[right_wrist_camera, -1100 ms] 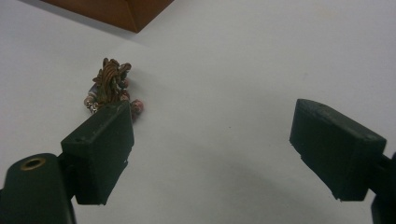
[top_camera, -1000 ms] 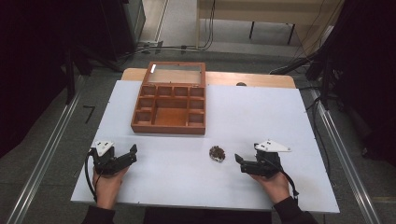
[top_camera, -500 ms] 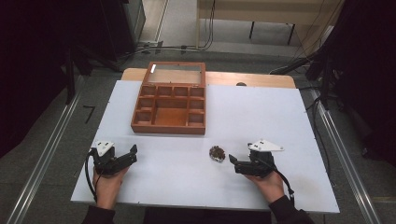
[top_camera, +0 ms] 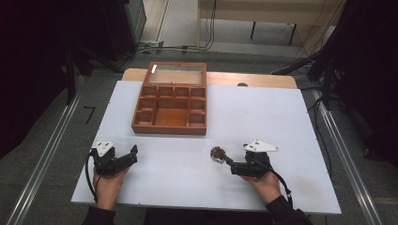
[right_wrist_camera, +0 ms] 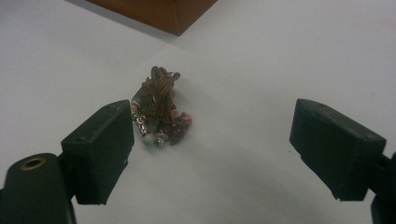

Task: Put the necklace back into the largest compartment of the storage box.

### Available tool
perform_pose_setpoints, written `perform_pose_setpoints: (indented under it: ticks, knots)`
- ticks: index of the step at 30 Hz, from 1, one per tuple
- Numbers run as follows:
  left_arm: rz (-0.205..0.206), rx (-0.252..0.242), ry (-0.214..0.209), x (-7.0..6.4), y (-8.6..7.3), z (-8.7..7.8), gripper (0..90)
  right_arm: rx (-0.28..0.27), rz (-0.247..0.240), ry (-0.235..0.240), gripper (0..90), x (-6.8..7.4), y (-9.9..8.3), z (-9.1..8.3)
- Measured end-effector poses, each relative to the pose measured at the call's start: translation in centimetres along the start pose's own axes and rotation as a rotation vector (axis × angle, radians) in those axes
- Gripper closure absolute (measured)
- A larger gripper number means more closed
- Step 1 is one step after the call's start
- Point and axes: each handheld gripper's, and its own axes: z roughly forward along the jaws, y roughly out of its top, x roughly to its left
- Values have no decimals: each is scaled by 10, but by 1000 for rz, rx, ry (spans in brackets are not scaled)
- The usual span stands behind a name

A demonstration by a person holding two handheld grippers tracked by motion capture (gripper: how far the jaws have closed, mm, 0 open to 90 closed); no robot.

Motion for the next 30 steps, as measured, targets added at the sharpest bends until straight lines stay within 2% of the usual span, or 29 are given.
perform_pose_setpoints:
  ticks: [7,16,30]
  knots:
    - [-2,-2,0,0,0,0,104,8,-13,22,137,8,2,8]
    - [-3,-1,-2,0,0,0,104,4,-18,39,228,13,5,16]
    - [-2,2,-5,0,0,0,104,7,-31,62,537,20,7,28]
